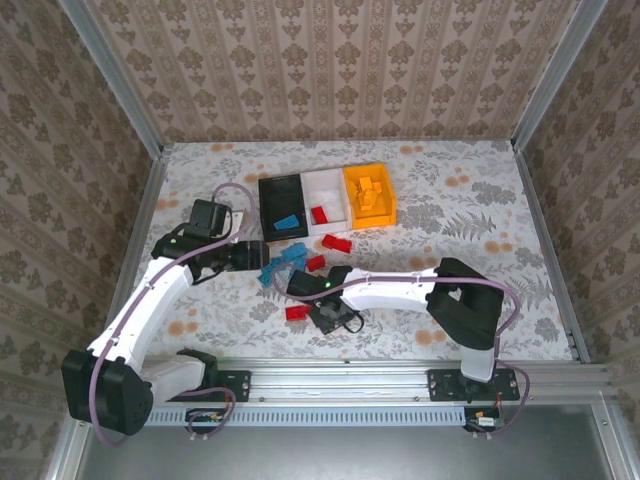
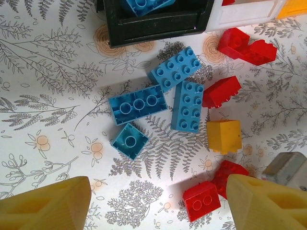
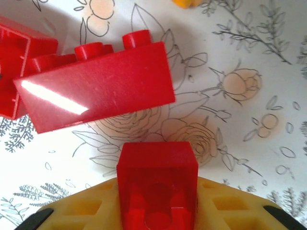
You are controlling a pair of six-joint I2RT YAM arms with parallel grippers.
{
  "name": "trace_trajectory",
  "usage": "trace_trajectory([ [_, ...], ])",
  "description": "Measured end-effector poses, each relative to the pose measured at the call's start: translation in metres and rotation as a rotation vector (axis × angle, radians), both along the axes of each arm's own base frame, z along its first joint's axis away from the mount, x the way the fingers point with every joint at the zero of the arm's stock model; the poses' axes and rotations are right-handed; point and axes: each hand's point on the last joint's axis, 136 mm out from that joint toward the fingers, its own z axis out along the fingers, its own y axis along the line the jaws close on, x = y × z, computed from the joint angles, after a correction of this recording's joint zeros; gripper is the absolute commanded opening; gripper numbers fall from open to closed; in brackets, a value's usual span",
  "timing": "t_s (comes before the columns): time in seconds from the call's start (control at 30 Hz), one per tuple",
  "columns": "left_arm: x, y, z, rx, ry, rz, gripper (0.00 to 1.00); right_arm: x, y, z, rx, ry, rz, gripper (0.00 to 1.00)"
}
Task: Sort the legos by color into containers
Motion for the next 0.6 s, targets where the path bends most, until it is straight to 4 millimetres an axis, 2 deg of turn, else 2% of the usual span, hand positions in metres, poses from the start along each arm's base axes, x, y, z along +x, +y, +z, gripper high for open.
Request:
trace_trajectory([
  [0.13,0.0,0.001,0.0,0.001,0.0,0.001,0.81,0.0,-0.013,0.019,0.013,-0.027,-0.012,0.33],
  [0.23,0.0,0.0,0.0,-0.001,-0.002,-0.003,0.88,0.011,-0.028,0.045,0.057,-0.058,-0.057,0.34],
  [0.4,-0.002,-0.002,0.002,-0.014,-0.002,-0.013,1.0,0.062,-0.065,0.111,0.218,-0.169,-0.235,0.34],
  [0.5,-0.007,-0.005,0.002,-0.026,-0.001,-0.025,1.0,0.098,-0.081,0.148,0.312,-0.231,-0.335,0.34],
  [0.6,-0.016,-0.012,-0.002,-0.028,0.011,-0.058,1.0,0.131,-0.087,0.181,0.397,-0.272,-0.389,0.35],
])
